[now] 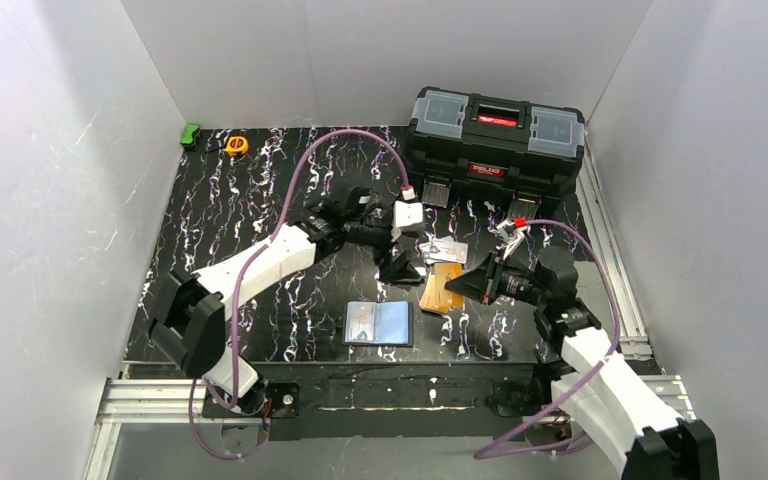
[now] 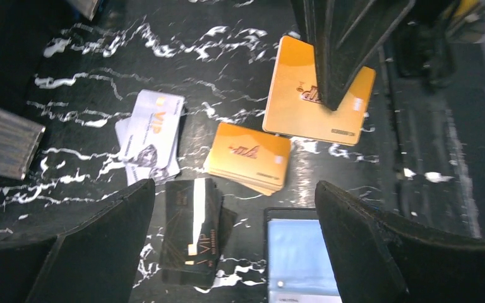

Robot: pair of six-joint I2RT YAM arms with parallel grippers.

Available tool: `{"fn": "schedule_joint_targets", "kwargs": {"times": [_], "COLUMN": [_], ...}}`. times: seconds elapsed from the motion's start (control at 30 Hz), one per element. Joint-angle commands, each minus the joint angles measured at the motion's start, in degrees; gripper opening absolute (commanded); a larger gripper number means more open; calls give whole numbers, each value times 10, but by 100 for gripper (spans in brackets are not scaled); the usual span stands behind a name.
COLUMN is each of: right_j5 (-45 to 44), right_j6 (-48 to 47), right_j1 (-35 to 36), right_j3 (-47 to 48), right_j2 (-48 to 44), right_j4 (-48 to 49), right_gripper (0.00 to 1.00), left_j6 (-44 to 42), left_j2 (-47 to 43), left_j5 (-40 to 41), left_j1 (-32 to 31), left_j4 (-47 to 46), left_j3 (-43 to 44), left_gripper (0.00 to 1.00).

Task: Put the credit cards into the card holder
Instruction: Pick up the credit card from the center of the board.

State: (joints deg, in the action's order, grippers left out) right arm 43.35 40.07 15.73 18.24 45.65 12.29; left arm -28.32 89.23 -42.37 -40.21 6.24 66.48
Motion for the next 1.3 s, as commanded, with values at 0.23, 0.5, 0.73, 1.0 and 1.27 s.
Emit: {"fn": "schedule_joint_targets", "kwargs": {"times": [0.23,0.5,0.73,1.0,1.27], "right_j5": [-29,-61,-70,-89,-101], "right_j6": [-228,-299,-321,-343,-353], "right_j1": [111,153,188,225,242], "right_j3": [117,225,278,305,312], "right_j2": [-61,-7,42,62,67], "right_j4": [-88,-164,-184,-211,-227], "right_gripper": [10,11,10,10,13], "left_j6": [-24,-19,-23,-9,0], "left_j2": [-68,-74,-79,-90,-95], "left_j5": [-213,-303,-299,-283,-287], "left_j1": [14,13,13,13,13], "left_j4": [126,174,177,170,172], "left_j3": [52,80,88,92,98], "left_gripper": [98,84,66,14,0]}}
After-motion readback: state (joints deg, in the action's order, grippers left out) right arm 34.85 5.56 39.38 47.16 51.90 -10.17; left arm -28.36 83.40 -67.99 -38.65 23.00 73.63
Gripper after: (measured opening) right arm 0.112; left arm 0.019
